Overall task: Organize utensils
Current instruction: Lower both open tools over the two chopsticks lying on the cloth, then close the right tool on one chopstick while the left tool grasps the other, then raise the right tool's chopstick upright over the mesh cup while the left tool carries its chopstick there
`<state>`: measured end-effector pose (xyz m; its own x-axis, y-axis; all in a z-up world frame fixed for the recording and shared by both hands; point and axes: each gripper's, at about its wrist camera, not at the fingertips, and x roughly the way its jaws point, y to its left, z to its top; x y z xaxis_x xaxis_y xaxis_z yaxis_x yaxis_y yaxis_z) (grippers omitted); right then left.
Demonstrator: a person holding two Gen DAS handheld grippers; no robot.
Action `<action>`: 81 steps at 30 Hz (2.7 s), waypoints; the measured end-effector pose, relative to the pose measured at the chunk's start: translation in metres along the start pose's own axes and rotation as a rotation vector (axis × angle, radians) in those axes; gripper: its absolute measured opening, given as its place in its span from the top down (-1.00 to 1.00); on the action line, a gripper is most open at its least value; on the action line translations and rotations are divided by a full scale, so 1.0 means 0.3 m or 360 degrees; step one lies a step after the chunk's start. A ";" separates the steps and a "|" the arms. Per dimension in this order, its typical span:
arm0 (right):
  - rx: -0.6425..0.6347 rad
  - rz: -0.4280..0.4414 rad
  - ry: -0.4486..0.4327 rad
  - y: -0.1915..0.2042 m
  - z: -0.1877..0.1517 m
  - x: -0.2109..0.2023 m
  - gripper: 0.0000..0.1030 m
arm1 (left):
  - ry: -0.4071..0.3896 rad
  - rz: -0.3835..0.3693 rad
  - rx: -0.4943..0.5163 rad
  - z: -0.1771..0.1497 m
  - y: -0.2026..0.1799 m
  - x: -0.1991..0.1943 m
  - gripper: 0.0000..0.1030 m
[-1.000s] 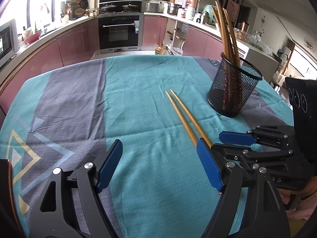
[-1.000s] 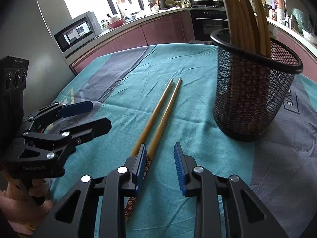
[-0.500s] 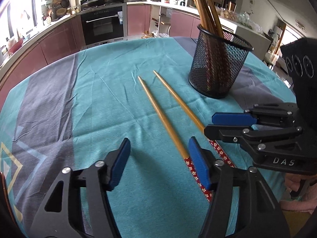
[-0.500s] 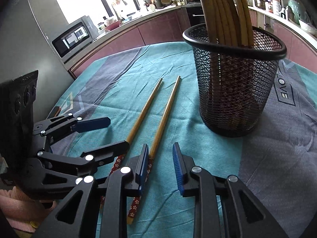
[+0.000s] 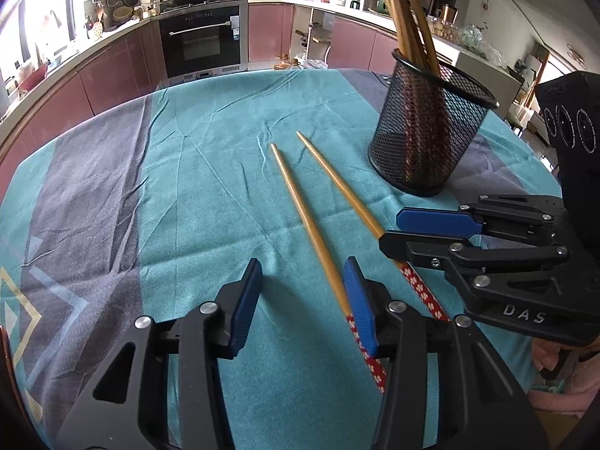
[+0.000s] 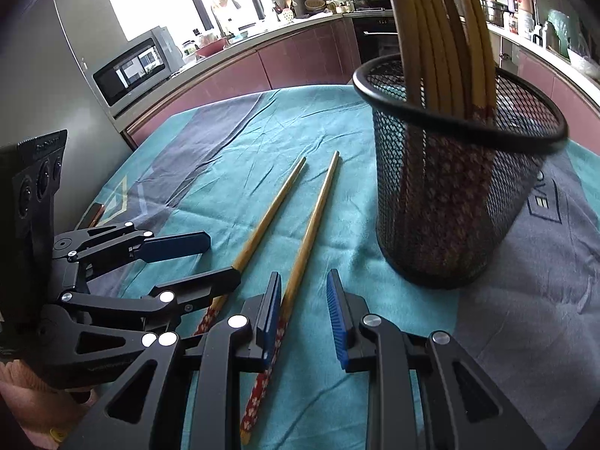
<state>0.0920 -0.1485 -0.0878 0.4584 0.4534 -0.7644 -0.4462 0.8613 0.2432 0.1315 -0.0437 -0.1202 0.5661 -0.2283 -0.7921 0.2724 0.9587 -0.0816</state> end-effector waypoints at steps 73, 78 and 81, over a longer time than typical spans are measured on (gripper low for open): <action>0.0040 0.0096 -0.0304 0.005 0.030 -0.228 0.89 | -0.0233 -0.0149 -0.0115 0.036 -0.007 -0.203 0.85; 0.0039 0.0100 -0.0332 0.004 0.027 -0.254 0.89 | -0.0253 -0.0168 -0.0111 0.042 -0.017 -0.229 0.85; 0.0040 0.0101 -0.0350 0.002 0.027 -0.270 0.89 | -0.0265 -0.0182 -0.0108 0.045 -0.025 -0.246 0.85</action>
<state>0.0607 -0.1827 -0.0209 0.5879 0.5433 -0.5993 -0.4613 0.8338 0.3034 0.0980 -0.0364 -0.0530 0.6566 -0.3558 -0.6650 0.2926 0.9328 -0.2102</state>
